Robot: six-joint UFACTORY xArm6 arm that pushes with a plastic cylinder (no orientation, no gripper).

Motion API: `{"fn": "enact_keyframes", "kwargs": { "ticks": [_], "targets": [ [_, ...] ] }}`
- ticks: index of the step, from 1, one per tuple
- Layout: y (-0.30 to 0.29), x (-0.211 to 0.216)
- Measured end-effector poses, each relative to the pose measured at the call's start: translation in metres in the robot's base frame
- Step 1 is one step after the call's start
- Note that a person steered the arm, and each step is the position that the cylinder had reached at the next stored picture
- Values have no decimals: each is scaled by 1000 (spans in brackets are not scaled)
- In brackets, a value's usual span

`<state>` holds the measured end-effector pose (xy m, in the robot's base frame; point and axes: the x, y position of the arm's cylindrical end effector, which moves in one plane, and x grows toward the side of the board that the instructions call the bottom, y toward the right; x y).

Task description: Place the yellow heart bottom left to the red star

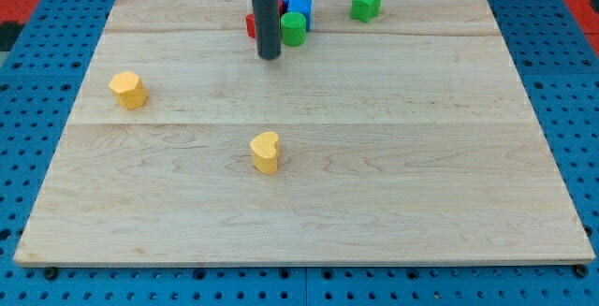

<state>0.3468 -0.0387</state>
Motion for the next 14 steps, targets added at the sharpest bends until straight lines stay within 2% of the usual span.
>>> {"fn": "enact_keyframes", "kwargs": {
  "ticks": [1,3,4,7,8,9,10,11,12,13,14],
  "targets": [
    [43,56],
    [52,192],
    [2,191],
    [1,56],
    [1,24],
    [-6,57],
    [-22,41],
    [-22,2],
    [-22,-11],
    [-23,0],
    [-55,-8]
  ]
}}
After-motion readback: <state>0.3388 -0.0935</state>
